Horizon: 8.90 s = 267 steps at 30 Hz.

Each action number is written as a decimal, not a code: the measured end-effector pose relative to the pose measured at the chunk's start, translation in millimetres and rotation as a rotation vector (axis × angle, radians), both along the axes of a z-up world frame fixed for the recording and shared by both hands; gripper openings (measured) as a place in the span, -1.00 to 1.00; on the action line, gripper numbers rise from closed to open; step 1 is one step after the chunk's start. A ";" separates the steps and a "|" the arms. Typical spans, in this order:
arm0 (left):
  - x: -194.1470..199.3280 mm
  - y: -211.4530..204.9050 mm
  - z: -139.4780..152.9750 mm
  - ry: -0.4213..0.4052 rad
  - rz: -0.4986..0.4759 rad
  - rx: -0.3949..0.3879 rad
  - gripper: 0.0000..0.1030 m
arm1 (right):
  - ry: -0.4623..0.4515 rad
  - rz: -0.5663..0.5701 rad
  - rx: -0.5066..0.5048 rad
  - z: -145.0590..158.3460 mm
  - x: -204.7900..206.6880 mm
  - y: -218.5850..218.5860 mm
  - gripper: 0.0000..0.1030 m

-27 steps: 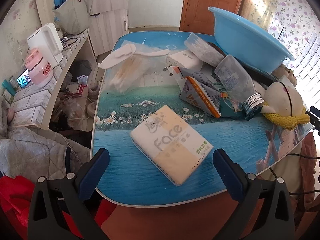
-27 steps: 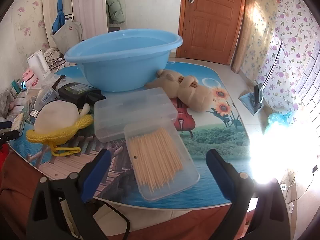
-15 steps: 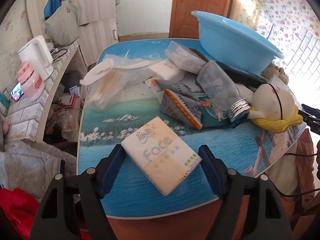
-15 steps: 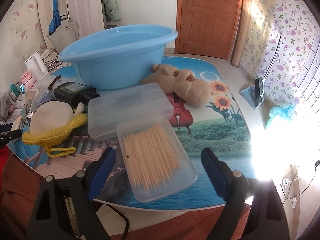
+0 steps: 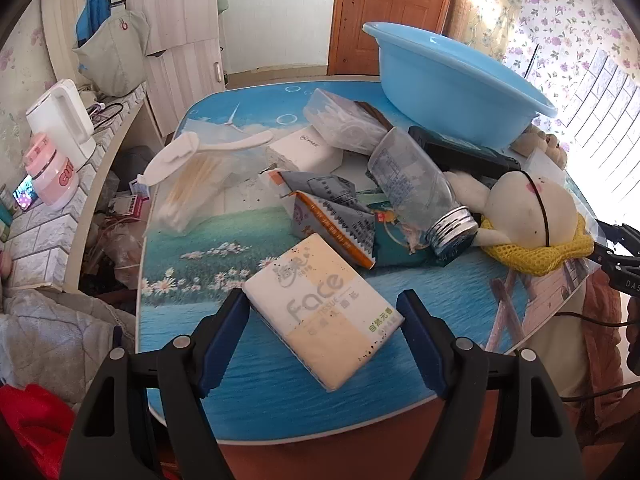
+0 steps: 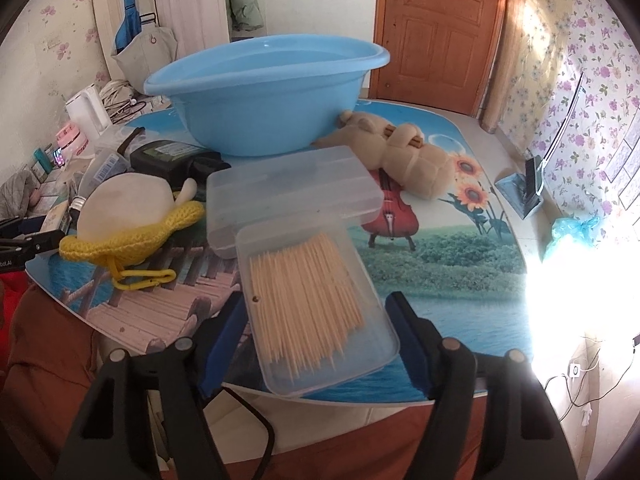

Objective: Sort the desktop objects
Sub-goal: 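Close the left gripper on the 'Face' tissue pack while the right gripper grasps the toothpick box, then carry the tissue pack and toothpick box into the blue basin and release both, then withdraw both grippers from the basin back over the table, then grasp the white plastic spoon with the left gripper while the right gripper grasps the plush bunny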

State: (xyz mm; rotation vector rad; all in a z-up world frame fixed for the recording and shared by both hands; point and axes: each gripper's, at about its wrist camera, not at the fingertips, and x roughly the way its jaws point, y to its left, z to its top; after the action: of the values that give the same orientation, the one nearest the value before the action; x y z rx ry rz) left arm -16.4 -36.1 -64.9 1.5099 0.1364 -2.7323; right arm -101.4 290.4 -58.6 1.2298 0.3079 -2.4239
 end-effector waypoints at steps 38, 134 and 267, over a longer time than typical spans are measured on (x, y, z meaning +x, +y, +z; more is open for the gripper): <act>3.4 -0.7 0.3 -0.023 0.030 -0.053 0.42 | -0.037 -0.057 -0.001 -3.9 0.5 8.4 0.27; -111.8 74.8 79.0 0.203 -0.162 0.054 0.73 | 0.199 0.067 -0.150 74.1 -80.0 -70.3 0.20; -29.8 -20.2 38.7 0.194 -0.135 0.089 0.03 | -0.037 0.199 -0.186 21.6 4.7 -115.1 0.74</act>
State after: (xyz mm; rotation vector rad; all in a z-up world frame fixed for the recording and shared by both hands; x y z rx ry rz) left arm -46.1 -56.3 -26.2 1.3157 0.1666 -3.0156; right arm -96.7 175.3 -37.0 1.1057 0.1798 -2.2038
